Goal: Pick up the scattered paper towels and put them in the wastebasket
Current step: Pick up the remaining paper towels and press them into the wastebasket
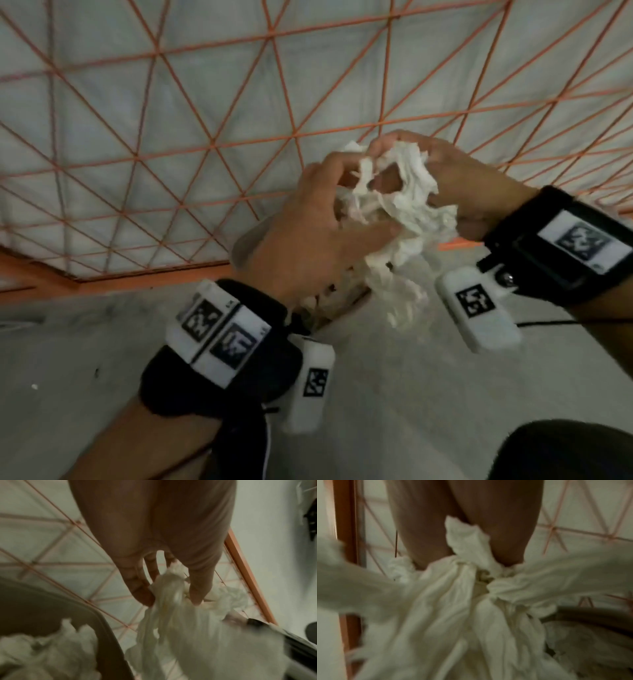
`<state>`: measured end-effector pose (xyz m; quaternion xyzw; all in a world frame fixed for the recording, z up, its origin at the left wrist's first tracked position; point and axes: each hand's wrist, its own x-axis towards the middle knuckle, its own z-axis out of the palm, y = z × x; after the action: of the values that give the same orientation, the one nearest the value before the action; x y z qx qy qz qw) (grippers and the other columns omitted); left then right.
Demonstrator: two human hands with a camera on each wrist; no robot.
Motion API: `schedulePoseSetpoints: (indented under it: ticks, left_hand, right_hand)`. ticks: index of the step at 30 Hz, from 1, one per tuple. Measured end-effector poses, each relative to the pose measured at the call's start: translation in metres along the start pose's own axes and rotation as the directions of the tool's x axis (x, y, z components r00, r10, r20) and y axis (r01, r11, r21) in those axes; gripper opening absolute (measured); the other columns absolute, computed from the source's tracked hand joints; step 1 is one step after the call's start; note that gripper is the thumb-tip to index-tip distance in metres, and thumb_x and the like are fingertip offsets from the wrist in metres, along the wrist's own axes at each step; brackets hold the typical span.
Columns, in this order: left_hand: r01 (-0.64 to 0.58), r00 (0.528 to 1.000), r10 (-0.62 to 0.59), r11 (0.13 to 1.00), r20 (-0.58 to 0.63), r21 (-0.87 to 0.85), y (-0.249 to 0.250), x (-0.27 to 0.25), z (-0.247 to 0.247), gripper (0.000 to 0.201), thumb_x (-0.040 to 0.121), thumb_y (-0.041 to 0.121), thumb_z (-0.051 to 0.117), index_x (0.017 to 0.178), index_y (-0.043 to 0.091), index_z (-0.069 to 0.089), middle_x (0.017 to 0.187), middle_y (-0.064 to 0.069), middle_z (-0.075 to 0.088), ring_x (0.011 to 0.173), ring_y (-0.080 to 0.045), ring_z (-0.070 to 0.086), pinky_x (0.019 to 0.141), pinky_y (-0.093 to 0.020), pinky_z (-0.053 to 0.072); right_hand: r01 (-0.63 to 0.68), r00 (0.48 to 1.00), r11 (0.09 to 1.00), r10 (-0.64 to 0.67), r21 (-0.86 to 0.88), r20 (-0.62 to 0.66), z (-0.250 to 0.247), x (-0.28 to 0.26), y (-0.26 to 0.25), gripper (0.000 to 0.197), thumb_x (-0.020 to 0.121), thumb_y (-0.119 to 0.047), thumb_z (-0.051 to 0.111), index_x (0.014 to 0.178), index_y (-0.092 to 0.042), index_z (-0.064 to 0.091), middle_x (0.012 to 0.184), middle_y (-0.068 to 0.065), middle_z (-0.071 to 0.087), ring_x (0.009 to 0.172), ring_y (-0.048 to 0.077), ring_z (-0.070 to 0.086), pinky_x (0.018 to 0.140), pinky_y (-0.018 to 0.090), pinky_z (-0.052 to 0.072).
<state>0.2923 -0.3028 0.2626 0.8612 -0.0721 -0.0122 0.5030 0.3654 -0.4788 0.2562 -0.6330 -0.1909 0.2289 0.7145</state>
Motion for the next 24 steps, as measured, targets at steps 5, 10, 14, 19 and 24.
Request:
schedulePoseSetpoints:
  ticks: [5, 10, 14, 19, 24]
  left_hand:
    - [0.112, 0.993, -0.111, 0.993, -0.048, 0.020, -0.035, -0.006, -0.045, 0.041, 0.076, 0.031, 0.076, 0.107, 0.024, 0.050, 0.110, 0.002, 0.062, 0.090, -0.014, 0.067, 0.075, -0.033, 0.057]
    - [0.250, 0.872, -0.423, 0.819, 0.247, 0.517, -0.077, -0.006, -0.056, 0.059, 0.079, 0.046, 0.067, 0.132, 0.031, 0.046, 0.133, 0.000, 0.052, 0.116, -0.021, 0.052, 0.092, -0.033, 0.046]
    - [0.138, 0.870, -0.407, 0.742, 0.277, 0.656, -0.080, -0.006, -0.062, 0.061, 0.084, 0.040, 0.061, 0.141, 0.034, 0.039, 0.149, -0.008, 0.033, 0.129, -0.032, 0.044, 0.105, -0.045, 0.041]
    - [0.040, 0.863, -0.361, 0.747, 0.354, 0.664, -0.089, 0.011, -0.036, 0.054, 0.090, 0.023, 0.052, 0.142, 0.025, 0.037, 0.147, -0.011, 0.037, 0.130, -0.032, 0.043, 0.099, -0.036, 0.039]
    - [-0.073, 0.709, -0.513, 0.629, 0.484, 0.774, -0.110, 0.017, 0.004, 0.035, 0.097, 0.025, 0.047, 0.125, 0.006, 0.056, 0.127, -0.012, 0.060, 0.115, -0.029, 0.057, 0.089, -0.032, 0.044]
  right_hand:
    - [-0.032, 0.995, 0.974, 0.011, -0.223, -0.095, 0.065, 0.059, 0.032, 0.020, 0.076, -0.012, 0.070, 0.087, -0.009, 0.053, 0.081, 0.003, 0.060, 0.076, 0.013, 0.058, 0.068, 0.027, 0.049]
    - [-0.070, 0.969, 0.610, 0.229, -0.789, 0.091, 0.080, 0.071, 0.056, 0.044, 0.076, -0.052, 0.056, 0.107, -0.023, 0.064, 0.116, -0.001, 0.062, 0.108, 0.020, 0.058, 0.097, 0.039, 0.046]
    - [-0.032, 0.886, 0.193, 0.459, -0.981, 0.062, 0.077, 0.062, 0.048, 0.055, 0.089, -0.040, 0.056, 0.140, -0.021, 0.043, 0.142, 0.007, 0.048, 0.128, 0.028, 0.046, 0.106, 0.039, 0.039]
    - [0.032, 0.776, -0.028, 0.631, -0.999, 0.007, 0.084, 0.064, 0.059, 0.042, 0.094, -0.022, 0.048, 0.136, -0.015, 0.051, 0.137, 0.010, 0.054, 0.123, 0.030, 0.052, 0.098, 0.036, 0.043]
    - [0.171, 0.606, -0.208, 0.793, -0.963, -0.063, 0.045, 0.091, 0.188, 0.058, 0.080, -0.041, 0.072, 0.132, -0.028, 0.051, 0.139, -0.008, 0.051, 0.119, 0.019, 0.054, 0.094, 0.040, 0.048]
